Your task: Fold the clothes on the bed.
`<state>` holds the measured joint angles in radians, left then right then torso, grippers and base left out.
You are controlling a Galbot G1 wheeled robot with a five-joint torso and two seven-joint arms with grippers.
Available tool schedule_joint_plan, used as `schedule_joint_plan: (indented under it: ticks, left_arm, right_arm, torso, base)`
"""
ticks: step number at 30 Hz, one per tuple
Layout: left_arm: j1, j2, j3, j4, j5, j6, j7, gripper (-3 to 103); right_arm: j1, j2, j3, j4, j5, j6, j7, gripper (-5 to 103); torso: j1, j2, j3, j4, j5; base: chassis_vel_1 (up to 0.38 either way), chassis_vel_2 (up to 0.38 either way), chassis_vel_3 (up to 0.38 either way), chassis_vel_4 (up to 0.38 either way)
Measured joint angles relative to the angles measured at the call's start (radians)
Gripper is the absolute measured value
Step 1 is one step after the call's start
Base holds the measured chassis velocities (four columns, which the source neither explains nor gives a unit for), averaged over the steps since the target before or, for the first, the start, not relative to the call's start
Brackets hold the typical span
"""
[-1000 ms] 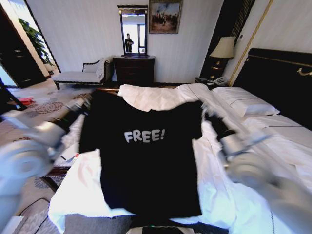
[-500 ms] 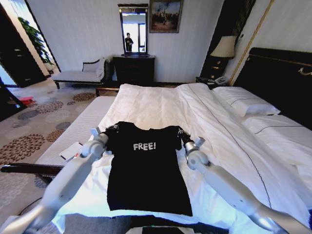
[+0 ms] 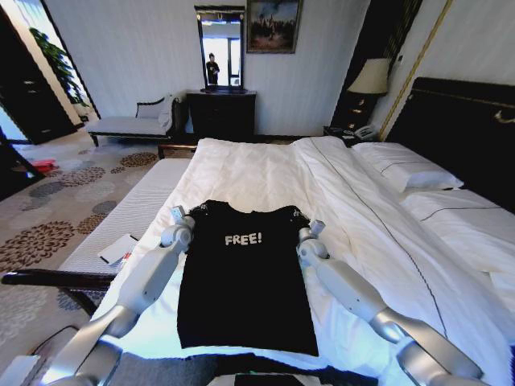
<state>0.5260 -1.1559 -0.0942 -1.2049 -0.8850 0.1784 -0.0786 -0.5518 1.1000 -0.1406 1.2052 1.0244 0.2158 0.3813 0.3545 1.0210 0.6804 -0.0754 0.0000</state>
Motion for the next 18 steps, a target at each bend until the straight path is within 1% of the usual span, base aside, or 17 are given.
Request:
schedule_joint_plan:
  ticks: [2,4,5,7,9,15,18]
  left_arm:
    - [-0.002,-0.015,-0.009,0.034,0.019,-0.006,0.006,0]
    - [0.008,-0.032,-0.020,0.075,0.055,-0.006,0.009,0]
    - [0.008,-0.032,-0.020,0.075,0.055,-0.006,0.009,0]
    - [0.021,-0.041,-0.027,0.102,0.085,-0.008,0.014,0]
    - [0.032,-0.047,-0.033,0.116,0.098,-0.010,0.016,0]
    - [0.054,-0.051,-0.046,0.117,0.102,-0.012,0.016,0]
    - [0.056,-0.045,-0.047,0.104,0.096,-0.014,0.011,0]
  right_arm:
    - [-0.001,0.011,0.004,-0.027,-0.008,0.000,-0.003,0]
    - [-0.013,0.013,0.008,-0.051,-0.024,-0.022,0.004,0]
    - [-0.013,0.013,0.008,-0.051,-0.024,-0.022,0.004,0]
    - [-0.027,0.010,0.007,-0.070,-0.038,-0.032,0.004,0]
    - [-0.037,0.012,0.004,-0.085,-0.051,-0.034,0.001,0]
    - [-0.049,0.044,0.001,-0.096,-0.071,-0.033,0.002,0]
    - [-0.046,0.055,0.000,-0.098,-0.076,-0.026,0.003,0]
  torso:
    - [0.000,0.000,0.000,0.0000,0.0002]
    - [0.000,0.000,0.000,0.0000,0.0000]
    - [0.000,0.000,0.000,0.0000,0.0000]
    - [0.000,0.000,0.000,-0.0003,0.0000]
    - [0.000,0.000,0.000,-0.0004,0.0000]
    - [0.000,0.000,0.000,0.0002,-0.0002]
    - [0.000,0.000,0.000,-0.0002,-0.0001]
  base:
    - [0.000,0.000,0.000,0.000]
    - [0.000,0.000,0.000,0.000]
    - [0.000,0.000,0.000,0.000]
    - [0.000,0.000,0.000,0.000]
    - [0.000,0.000,0.000,0.000]
    - [0.000,0.000,0.000,0.000]
    - [0.000,0.000,0.000,0.000]
